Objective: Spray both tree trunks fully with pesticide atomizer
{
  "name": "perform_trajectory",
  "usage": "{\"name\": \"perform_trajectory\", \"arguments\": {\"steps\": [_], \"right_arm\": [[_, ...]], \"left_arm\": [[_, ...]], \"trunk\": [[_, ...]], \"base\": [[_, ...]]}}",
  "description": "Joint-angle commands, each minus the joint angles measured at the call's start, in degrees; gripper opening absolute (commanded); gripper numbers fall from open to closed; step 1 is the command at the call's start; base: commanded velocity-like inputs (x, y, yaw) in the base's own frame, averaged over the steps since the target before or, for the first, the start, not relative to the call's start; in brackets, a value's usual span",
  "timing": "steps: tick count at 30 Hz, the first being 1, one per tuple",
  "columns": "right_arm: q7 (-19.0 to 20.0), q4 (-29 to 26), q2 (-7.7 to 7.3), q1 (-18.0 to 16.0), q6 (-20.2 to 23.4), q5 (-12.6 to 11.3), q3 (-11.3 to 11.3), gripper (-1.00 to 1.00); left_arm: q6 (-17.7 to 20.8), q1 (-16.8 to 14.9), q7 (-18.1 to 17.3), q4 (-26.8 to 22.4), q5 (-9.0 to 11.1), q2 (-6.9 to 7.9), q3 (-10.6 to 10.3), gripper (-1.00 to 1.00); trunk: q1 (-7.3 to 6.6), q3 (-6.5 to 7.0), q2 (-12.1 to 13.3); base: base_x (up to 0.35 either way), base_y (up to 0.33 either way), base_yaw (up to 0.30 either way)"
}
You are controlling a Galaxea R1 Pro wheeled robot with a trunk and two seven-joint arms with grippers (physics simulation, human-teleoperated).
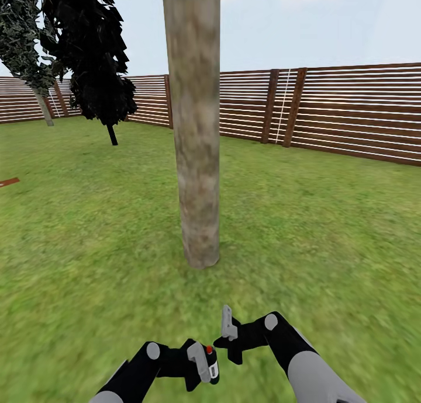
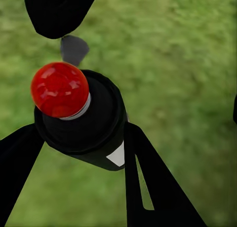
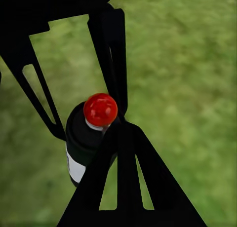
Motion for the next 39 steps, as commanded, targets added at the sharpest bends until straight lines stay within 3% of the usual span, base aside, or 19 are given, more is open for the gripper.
{"name": "perform_trajectory", "arguments": {"steps": [1,9,14,20,23,24,30,31,33,34,35,37,38,39], "right_arm": [[0.3,-0.1,0.08,0.0,-0.2,0.4,-0.5,-1.0],[0.3,-0.1,0.08,0.0,-0.2,0.4,-0.5,-1.0],[0.3,-0.1,0.08,0.0,-0.2,0.4,-0.5,-1.0],[0.1,-0.1,0.08,0.0,-0.2,0.5,-0.6,-1.0],[0.2,-0.2,0.08,0.0,-0.2,0.5,-0.6,-1.0],[0.1,-0.2,0.08,0.0,-0.2,0.5,-0.6,1.0],[-0.6,-0.3,0.08,0.0,-0.3,0.6,-1.0,1.0],[-2.3,-0.2,0.08,0.1,-0.3,0.7,-1.0,1.0],[-8.0,0.2,0.08,0.2,-0.4,0.6,-1.1,1.0],[-11.3,1.0,-0.83,0.3,-0.4,0.3,-1.3,1.0],[-16.4,3.2,-3.32,0.4,-0.4,-1.2,-2.5,1.0],[-23.6,7.5,-6.31,0.8,-0.4,-4.0,-5.6,1.0],[-29.6,10.7,-8.44,1.1,-0.4,-6.0,-8.2,1.0],[-33.8,12.7,-9.68,1.4,-0.4,-7.2,-9.8,1.0]], "left_arm": [[-0.5,0.0,0.0,-0.1,-0.5,-0.02,0.1,-1.0],[-0.5,0.0,0.2,-0.1,0.0,-0.02,0.1,-1.0],[-0.6,0.2,0.1,-0.1,-0.1,0.98,0.2,-1.0],[-0.9,0.4,0.1,0.0,-0.5,7.64,0.1,-1.0],[-0.9,0.5,0.2,0.0,-0.6,9.78,0.2,-1.0],[-0.9,0.5,0.2,0.0,-0.6,10.44,0.2,-1.0],[-0.9,0.4,0.9,-0.3,-0.2,14.7,0.6,-1.0],[-0.7,0.4,1.5,-0.5,0.0,15.51,1.7,-1.0],[-0.6,0.4,2.8,-0.7,1.3,16.47,6.8,-1.0],[-0.5,0.4,3.5,-0.7,2.0,16.48,10.2,-1.0],[-0.4,0.4,4.2,-0.7,2.8,16.35,15.7,-1.0],[-0.4,0.4,5.2,-0.4,3.4,16.12,22.0,-1.0],[-0.3,0.4,6.9,-0.2,3.7,15.77,25.5,-1.0],[0.0,0.3,8.7,-0.2,3.9,15.36,27.1,-1.0]], "trunk": [[-0.01,-0.05,0.0],[-0.01,-0.05,0.0],[-0.01,-0.05,0.0],[-0.01,-0.05,0.0],[-0.01,-0.05,0.0],[-0.01,-0.05,0.0],[-0.01,-0.05,0.0],[-0.01,-0.05,0.0],[-0.01,-0.05,0.0],[-0.01,-0.05,0.0],[-0.01,-0.05,0.0],[-0.01,-0.05,0.0],[-0.01,-0.05,0.0],[-0.01,-0.05,0.0]], "base": [[0.0,0.0,0.0],[0.0,0.0,0.0],[0.0,0.0,0.0],[0.0,0.0,0.0],[0.0,0.0,0.0],[0.0,0.0,0.0],[0.0,0.0,0.0],[0.0,0.0,0.0],[0.0,0.0,0.0],[0.0,0.0,0.0],[0.0,0.0,0.0],[0.0,0.0,0.0],[0.0,0.0,0.0],[0.0,0.0,0.0]]}}
